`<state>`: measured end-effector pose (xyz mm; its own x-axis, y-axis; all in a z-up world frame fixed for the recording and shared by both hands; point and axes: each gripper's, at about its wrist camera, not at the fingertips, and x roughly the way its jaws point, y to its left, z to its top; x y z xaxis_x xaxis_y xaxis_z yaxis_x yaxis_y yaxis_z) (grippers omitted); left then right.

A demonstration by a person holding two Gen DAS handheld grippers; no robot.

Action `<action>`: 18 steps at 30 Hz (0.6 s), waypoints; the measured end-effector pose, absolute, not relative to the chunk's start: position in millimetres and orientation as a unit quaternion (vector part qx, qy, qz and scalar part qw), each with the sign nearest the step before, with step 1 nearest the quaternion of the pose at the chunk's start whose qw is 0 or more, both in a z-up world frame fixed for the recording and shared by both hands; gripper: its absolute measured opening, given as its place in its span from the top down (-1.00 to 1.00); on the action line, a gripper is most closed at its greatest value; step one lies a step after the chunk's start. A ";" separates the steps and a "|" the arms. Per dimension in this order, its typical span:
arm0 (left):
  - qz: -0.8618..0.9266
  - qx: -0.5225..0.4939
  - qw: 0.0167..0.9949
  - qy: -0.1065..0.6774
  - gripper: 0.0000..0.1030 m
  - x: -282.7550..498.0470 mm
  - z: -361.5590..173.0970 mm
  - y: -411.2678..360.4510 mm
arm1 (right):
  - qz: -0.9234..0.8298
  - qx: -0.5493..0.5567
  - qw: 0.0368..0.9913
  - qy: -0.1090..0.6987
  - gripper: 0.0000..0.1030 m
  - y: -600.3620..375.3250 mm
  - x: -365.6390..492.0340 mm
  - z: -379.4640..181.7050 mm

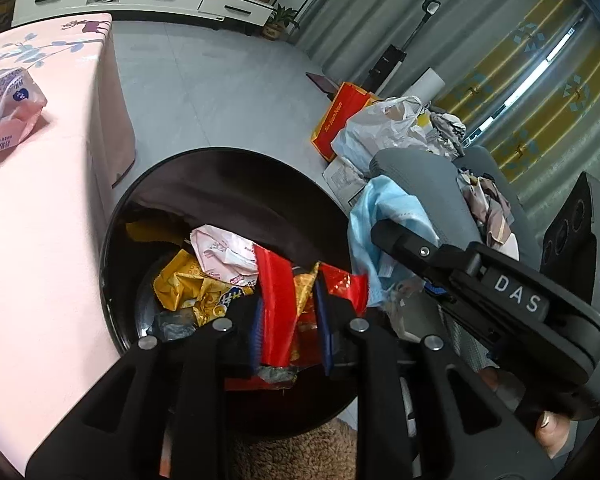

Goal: Collect trash
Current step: 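Carry the red wrapper and blue mask to the bin and release both, then return both grippers to the table and grasp the green snack bag with the left gripper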

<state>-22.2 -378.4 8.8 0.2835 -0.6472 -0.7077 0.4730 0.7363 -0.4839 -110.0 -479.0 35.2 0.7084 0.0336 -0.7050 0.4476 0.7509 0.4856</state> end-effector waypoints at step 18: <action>-0.326 -0.102 0.848 0.406 -0.93 -37.2 61.0 -310.8 | -0.082 0.332 0.887 0.309 -0.72 -455.3 -110.7 62.1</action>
